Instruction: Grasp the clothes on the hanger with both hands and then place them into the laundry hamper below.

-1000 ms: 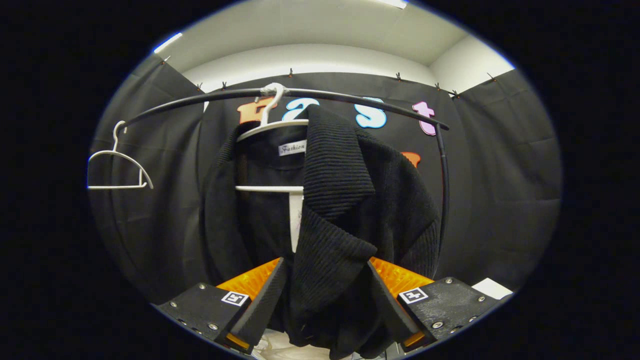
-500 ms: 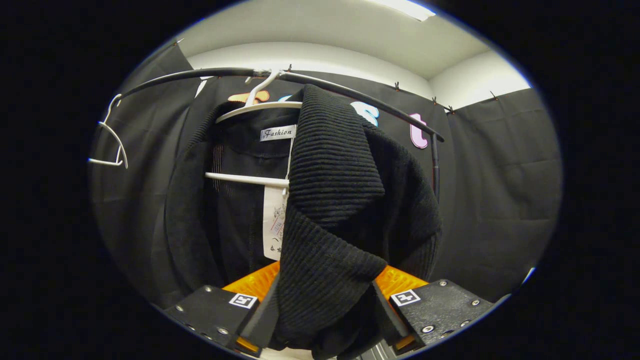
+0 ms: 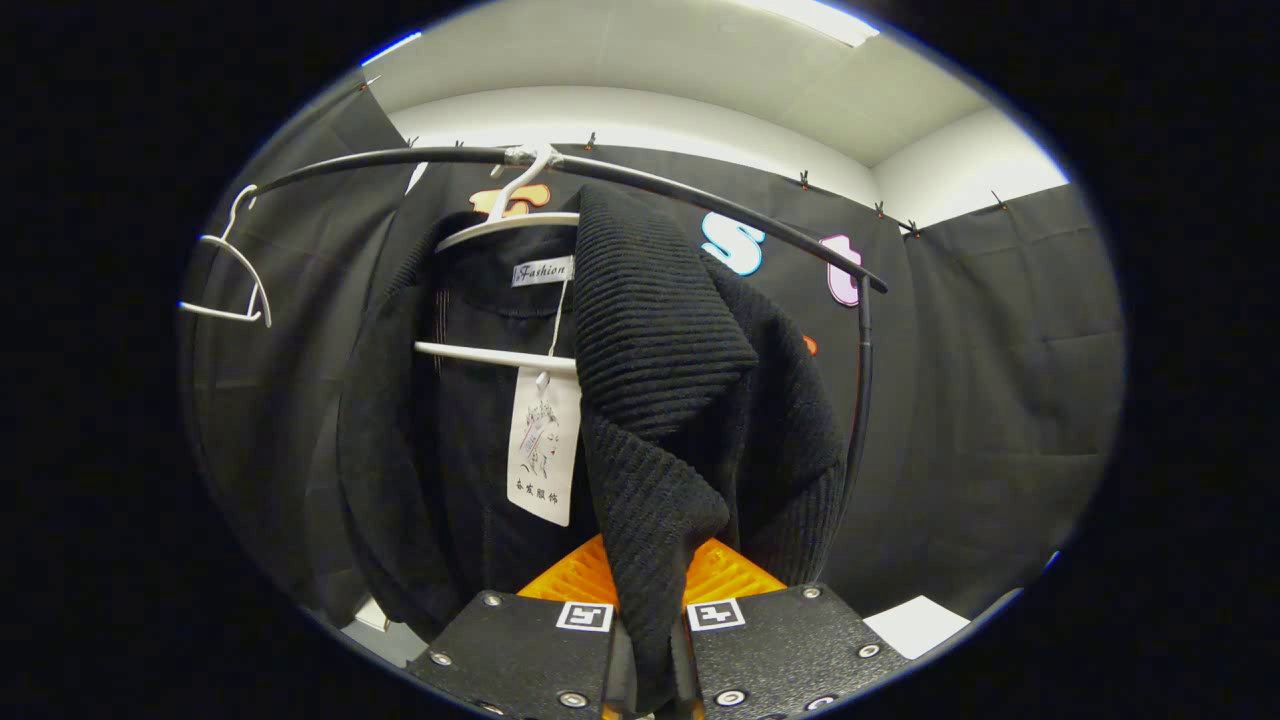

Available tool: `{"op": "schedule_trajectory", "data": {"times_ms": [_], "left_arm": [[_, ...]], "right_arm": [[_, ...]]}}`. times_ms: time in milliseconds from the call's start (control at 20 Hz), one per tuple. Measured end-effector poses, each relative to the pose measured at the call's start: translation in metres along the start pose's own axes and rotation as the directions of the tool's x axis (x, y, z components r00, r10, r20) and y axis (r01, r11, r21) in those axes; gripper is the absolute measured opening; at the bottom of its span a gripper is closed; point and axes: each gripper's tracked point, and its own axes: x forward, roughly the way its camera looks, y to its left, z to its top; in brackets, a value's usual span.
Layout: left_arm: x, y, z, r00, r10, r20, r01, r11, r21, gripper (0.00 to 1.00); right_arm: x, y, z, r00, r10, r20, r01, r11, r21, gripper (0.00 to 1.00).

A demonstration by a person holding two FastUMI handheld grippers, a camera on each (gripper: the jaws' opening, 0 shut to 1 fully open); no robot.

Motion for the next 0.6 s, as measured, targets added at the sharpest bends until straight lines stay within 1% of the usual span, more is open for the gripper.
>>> {"op": "schedule_trajectory", "data": {"times_ms": [50, 100, 150, 200, 250, 300, 350, 400, 450, 550, 600], "left_arm": [[0.009, -0.008, 0.001, 1.000, -0.022, 0.001, 0.022, 1.000, -0.006, 0.96], [0.018, -0.015, 0.000, 0.999, -0.043, 0.004, 0.043, 0.999, -0.010, 0.96], [0.029, -0.025, 0.000, 0.998, -0.066, 0.010, 0.066, 0.998, -0.016, 0.93], [0.040, -0.038, 0.000, 0.995, -0.093, 0.018, 0.094, 0.995, -0.024, 0.95], [0.053, -0.053, -0.001, 0.992, -0.127, 0.025, 0.128, 0.991, -0.037, 0.96], [0.065, -0.067, -0.005, 0.987, -0.160, 0.025, 0.161, 0.986, -0.050, 0.93], [0.079, -0.083, -0.010, 0.982, -0.190, 0.023, 0.191, 0.980, -0.060, 0.96], [0.092, -0.097, -0.015, 0.976, -0.218, 0.016, 0.218, 0.974, -0.067, 0.96], [0.106, -0.112, -0.020, 0.970, -0.243, 0.014, 0.244, 0.967, -0.070, 0.93], [0.135, -0.139, -0.034, 0.961, -0.277, 0.005, 0.276, 0.960, -0.052, 1.00], [0.150, -0.148, -0.041, 0.960, -0.280, -0.002, 0.280, 0.959, -0.041, 0.96]], "right_arm": [[-0.005, -0.001, 0.004, 1.000, 0.000, 0.005, 0.000, 1.000, 0.000, 0.08], [-0.011, -0.003, 0.011, 1.000, -0.006, 0.021, 0.006, 1.000, 0.000, 0.08], [-0.017, -0.004, 0.017, 0.999, -0.008, 0.036, 0.008, 1.000, -0.001, 0.14], [-0.023, -0.004, 0.022, 0.999, -0.001, 0.048, 0.001, 1.000, -0.003, 0.06], [-0.029, -0.003, 0.027, 0.998, 0.007, 0.054, -0.007, 1.000, -0.009, 0.06], [-0.035, -0.003, 0.031, 0.998, 0.011, 0.060, -0.010, 1.000, -0.012, 0.06], [-0.040, -0.003, 0.036, 0.998, 0.015, 0.068, -0.013, 1.000, -0.016, 0.06], [-0.043, -0.004, 0.040, 0.997, 0.012, 0.076, -0.011, 1.000, -0.018, 0.06], [-0.047, -0.004, 0.043, 0.997, 0.010, 0.078, -0.009, 1.000, -0.020, 0.06], [-0.052, -0.004, 0.046, 0.997, 0.000, 0.076, 0.001, 1.000, -0.021, 0.06], [-0.053, -0.003, 0.046, 0.997, -0.006, 0.071, 0.008, 1.000, -0.023, 0.06]]}}
